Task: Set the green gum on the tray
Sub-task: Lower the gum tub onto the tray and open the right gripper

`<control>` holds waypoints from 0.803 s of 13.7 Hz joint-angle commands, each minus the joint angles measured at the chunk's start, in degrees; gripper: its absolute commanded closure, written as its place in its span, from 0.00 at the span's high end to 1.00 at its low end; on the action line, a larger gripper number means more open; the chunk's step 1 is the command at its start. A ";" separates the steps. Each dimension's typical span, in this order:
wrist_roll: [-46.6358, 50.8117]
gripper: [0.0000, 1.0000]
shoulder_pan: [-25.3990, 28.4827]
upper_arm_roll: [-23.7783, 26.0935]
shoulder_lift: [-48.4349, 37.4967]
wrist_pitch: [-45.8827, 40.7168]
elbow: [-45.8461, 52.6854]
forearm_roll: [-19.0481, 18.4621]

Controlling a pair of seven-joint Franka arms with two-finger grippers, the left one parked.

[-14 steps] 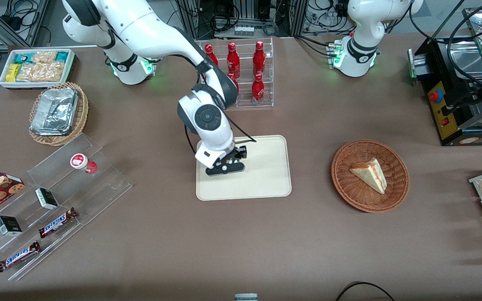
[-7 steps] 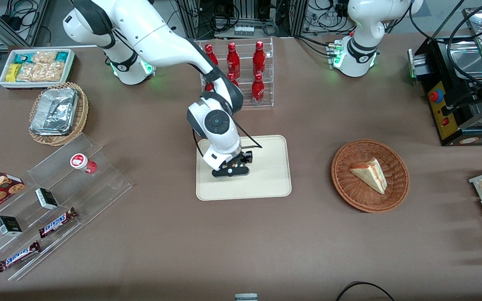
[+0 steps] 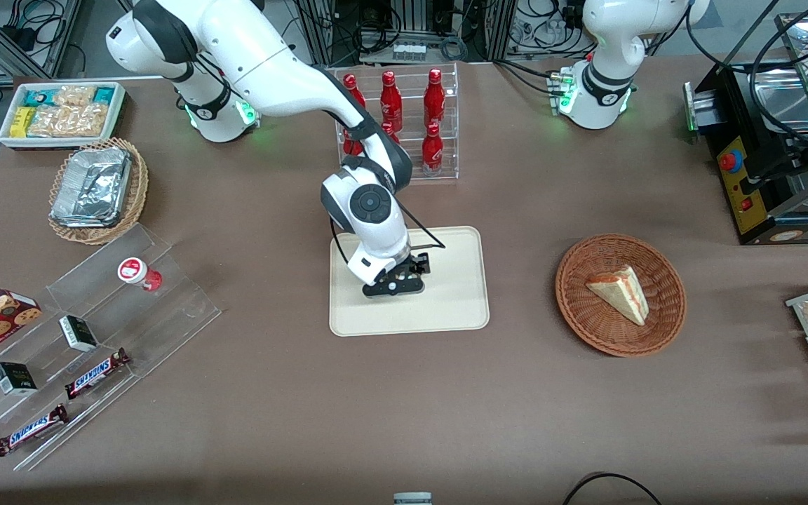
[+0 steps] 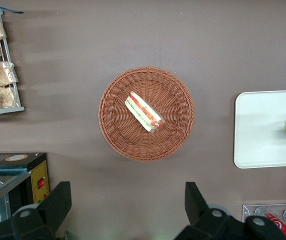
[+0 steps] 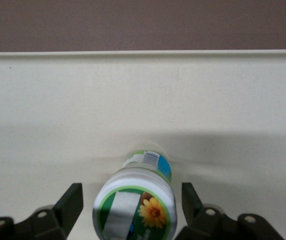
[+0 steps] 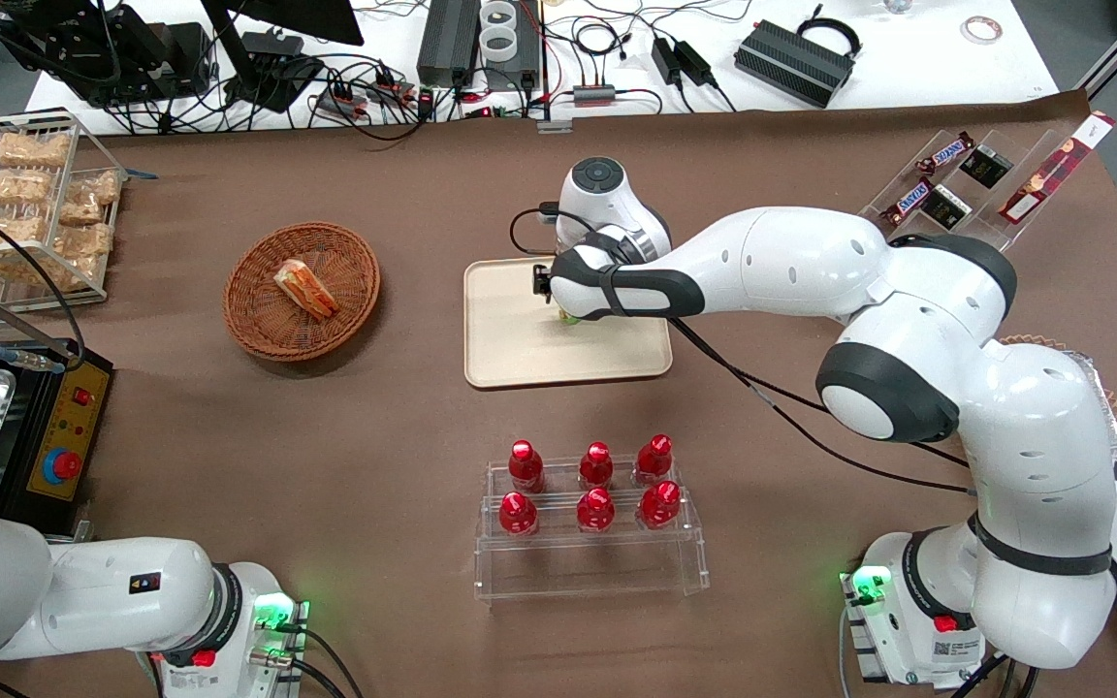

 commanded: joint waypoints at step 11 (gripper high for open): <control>-0.36 1.00 0.37 -0.72 -1.16 -2.20 1.38 -4.26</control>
